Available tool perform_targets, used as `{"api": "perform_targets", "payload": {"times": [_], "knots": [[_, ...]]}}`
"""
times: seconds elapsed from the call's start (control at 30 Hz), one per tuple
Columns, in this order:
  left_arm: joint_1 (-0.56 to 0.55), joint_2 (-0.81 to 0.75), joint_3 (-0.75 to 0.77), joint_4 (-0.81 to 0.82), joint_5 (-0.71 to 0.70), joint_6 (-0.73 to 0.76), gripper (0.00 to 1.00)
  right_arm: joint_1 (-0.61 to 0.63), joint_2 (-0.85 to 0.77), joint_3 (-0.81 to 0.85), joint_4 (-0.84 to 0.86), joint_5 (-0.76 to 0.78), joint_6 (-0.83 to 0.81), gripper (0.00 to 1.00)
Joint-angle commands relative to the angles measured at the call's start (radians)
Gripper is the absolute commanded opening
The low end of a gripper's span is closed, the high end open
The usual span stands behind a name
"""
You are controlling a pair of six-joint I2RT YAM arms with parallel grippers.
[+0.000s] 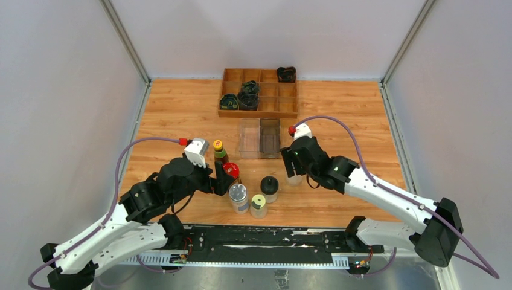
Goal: Organize the condiment bottles
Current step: Pick up the bottle from the center of the board.
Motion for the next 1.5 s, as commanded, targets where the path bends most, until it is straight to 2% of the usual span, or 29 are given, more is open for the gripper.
{"api": "perform_targets", "payload": {"times": [0.0,0.2,0.47,0.9,1.47], "knots": [[-0.009,0.006,0.011,0.008,0.011,0.0,1.0,-0.017,0.017,-0.025,0.008,-0.019,0.004,0.64],[-0.009,0.008,0.011,0.009,0.012,0.002,1.0,-0.018,0.012,0.003,-0.009,-0.019,-0.008,0.39],[-0.008,0.006,0.005,0.009,0.014,0.002,1.0,-0.017,-0.008,0.099,-0.109,-0.005,-0.019,0.24],[-0.009,0.011,-0.002,0.009,0.018,-0.001,1.0,-0.017,-0.034,0.25,-0.238,0.012,-0.037,0.22],[-0.009,0.005,-0.011,0.013,0.025,-0.01,1.0,-0.018,0.052,0.47,-0.299,0.054,-0.114,0.21]]}}
